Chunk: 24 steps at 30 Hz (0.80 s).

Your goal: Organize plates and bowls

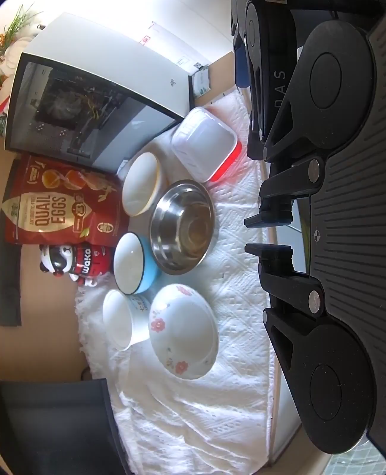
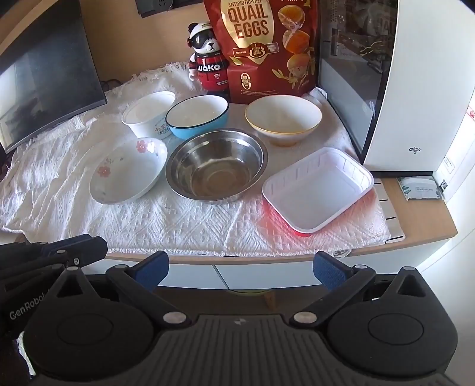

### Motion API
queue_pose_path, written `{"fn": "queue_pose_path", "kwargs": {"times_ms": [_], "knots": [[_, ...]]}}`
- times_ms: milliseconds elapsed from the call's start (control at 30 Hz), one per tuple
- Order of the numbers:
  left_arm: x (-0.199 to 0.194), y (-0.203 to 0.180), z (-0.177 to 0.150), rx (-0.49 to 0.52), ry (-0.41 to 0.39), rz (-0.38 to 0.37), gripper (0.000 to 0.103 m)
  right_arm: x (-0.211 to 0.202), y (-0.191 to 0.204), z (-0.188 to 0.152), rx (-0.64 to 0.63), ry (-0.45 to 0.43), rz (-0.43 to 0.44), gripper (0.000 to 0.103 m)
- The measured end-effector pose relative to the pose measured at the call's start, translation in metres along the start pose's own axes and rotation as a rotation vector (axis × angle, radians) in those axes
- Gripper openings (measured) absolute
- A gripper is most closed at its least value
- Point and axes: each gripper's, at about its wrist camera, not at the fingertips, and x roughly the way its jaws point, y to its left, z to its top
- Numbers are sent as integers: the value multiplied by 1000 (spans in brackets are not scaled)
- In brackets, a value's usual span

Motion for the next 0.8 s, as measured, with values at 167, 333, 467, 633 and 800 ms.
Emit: {"fn": "queue_pose_path", "kwargs": {"times_ms": [167,333,467,633,800], "knots": [[1,0,0,0,5,0,13,1,-1,2,-4,-3,0,103],[4,-1,1,-6,17,8,13,2,-1,2,-3,-2,2,103],[6,-1,1,-11,30,9,13,4,0,3,-4,6,-1,103],[7,0,1,-14,38,7,13,7,0,2,-4,16,0,103],[7,0,1,-16,37,4,13,7,-1,3,-3,16,-1,103]]}}
